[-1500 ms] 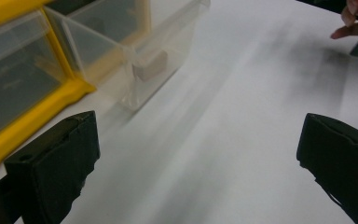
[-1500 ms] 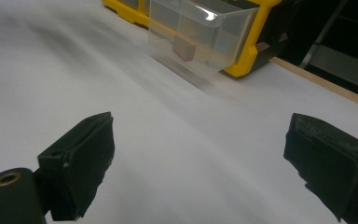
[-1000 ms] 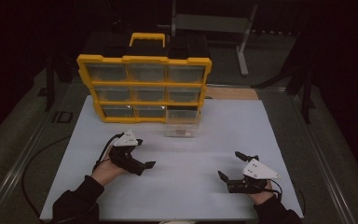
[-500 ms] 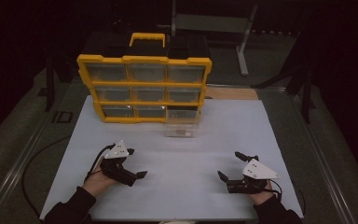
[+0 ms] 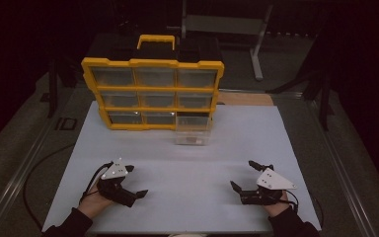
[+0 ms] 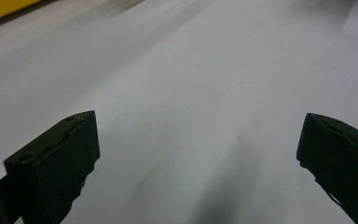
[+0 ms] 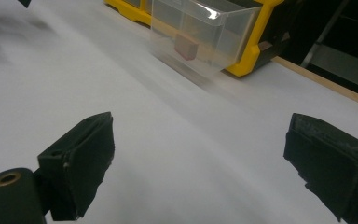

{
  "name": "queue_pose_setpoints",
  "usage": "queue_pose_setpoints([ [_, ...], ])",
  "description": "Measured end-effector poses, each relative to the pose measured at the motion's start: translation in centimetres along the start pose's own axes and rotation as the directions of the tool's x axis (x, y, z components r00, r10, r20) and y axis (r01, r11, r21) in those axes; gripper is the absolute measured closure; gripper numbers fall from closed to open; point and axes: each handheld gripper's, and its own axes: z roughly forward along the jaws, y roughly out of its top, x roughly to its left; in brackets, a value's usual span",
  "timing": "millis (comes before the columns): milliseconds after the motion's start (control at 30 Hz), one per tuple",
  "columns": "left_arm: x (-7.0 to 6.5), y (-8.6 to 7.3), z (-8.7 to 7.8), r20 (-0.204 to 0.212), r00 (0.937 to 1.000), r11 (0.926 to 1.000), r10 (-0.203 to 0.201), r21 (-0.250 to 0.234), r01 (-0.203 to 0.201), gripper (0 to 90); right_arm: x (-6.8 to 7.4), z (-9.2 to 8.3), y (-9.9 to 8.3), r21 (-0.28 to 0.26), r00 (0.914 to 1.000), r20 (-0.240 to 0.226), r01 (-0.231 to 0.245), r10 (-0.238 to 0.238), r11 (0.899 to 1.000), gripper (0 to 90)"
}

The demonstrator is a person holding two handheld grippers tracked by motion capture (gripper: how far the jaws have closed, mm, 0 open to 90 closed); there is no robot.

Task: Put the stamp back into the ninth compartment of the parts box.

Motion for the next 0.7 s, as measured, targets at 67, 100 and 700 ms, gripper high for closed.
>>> queue_pose_setpoints([
  [67, 0.0, -0.3, -0.2, -0.002, 1.0000, 1.0000, -0.007, 0.001, 0.007, 0.0, 0.0, 0.0, 0.0, 0.002, 1.0000, 0.001, -0.001, 0.001, 1.000, 8.6],
  [100, -0.1, -0.4, -0.4, -0.009, 0.9999, 1.0000, -0.005, 0.000, 0.005, 0.0, 0.0, 0.0, 0.0, 0.001, 1.0000, 0.001, -0.005, 0.005, 1.000, 8.6],
  [700, 0.0, -1.8, -1.9, -0.081, 0.9963, 0.9989, -0.031, -0.036, 0.028, 0.0, 0.1, 0.3, -0.1, 0.001, 0.9999, -0.008, 0.010, -0.010, 1.000, 8.6],
])
